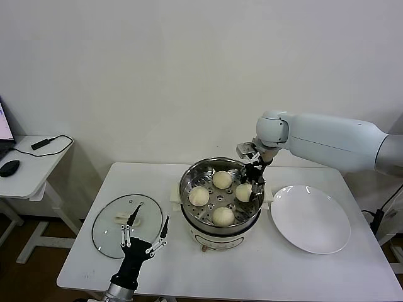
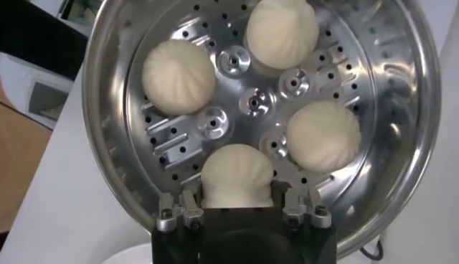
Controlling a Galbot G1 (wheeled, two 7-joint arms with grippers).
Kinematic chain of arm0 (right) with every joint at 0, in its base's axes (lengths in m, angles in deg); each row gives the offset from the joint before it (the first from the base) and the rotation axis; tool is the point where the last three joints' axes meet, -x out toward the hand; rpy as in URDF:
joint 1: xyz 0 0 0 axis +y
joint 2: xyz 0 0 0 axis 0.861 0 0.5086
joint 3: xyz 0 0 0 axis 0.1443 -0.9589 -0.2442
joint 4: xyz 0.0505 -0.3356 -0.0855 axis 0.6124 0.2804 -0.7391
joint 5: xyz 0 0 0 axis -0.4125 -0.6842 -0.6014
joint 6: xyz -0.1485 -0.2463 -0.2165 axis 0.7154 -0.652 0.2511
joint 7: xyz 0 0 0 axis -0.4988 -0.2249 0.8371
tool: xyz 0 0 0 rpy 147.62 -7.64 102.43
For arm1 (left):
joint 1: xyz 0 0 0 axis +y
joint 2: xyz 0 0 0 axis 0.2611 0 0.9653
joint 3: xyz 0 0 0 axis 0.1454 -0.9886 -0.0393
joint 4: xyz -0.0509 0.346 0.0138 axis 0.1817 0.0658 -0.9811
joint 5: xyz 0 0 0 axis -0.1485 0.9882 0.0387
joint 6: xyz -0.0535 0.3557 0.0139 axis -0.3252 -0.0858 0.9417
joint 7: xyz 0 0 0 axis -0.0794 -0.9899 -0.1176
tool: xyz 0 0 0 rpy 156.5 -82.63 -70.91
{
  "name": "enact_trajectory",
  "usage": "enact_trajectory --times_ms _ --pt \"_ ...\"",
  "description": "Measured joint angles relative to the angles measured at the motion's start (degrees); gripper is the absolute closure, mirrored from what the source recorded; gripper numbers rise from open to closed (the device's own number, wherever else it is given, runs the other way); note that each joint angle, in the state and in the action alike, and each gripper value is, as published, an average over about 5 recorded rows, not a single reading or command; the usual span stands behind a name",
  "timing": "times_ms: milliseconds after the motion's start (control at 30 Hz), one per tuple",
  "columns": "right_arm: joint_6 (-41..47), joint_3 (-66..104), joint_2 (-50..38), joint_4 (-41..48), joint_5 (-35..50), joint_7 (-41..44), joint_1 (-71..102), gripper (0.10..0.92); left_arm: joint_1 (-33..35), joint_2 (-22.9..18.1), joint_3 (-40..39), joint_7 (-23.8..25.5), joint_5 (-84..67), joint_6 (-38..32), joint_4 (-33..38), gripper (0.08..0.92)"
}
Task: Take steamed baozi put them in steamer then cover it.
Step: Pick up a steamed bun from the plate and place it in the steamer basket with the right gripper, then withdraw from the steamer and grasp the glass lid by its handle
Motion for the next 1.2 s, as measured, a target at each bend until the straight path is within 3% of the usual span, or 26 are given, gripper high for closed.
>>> enact_trajectory --times_ms 333,700,933,1200 --pt "0.0 0.8 -0.5 -0.4 -0.2 -0.2 0.7 0.211 0.1 0.1 0.2 0.0 0.0 0.0 -0.1 0.177" --pt "-0.5 6.5 -4.7 -4.8 3.4 -4.9 2.6 0.203 0.0 0.1 0.1 -0.1 0.2 0.3 0.2 0.177" --pt "-3.1 13.4 -10.3 -10.7 7.0 -17.8 5.5 0.203 -0.1 0.3 -0.2 -0.3 0.9 0.7 0.7 0.177" --pt "-9.0 26.7 -15.1 -14.7 5.8 -43.9 16.7 0.203 -0.7 0.3 -0.6 -1.1 2.4 1.5 1.1 0.177"
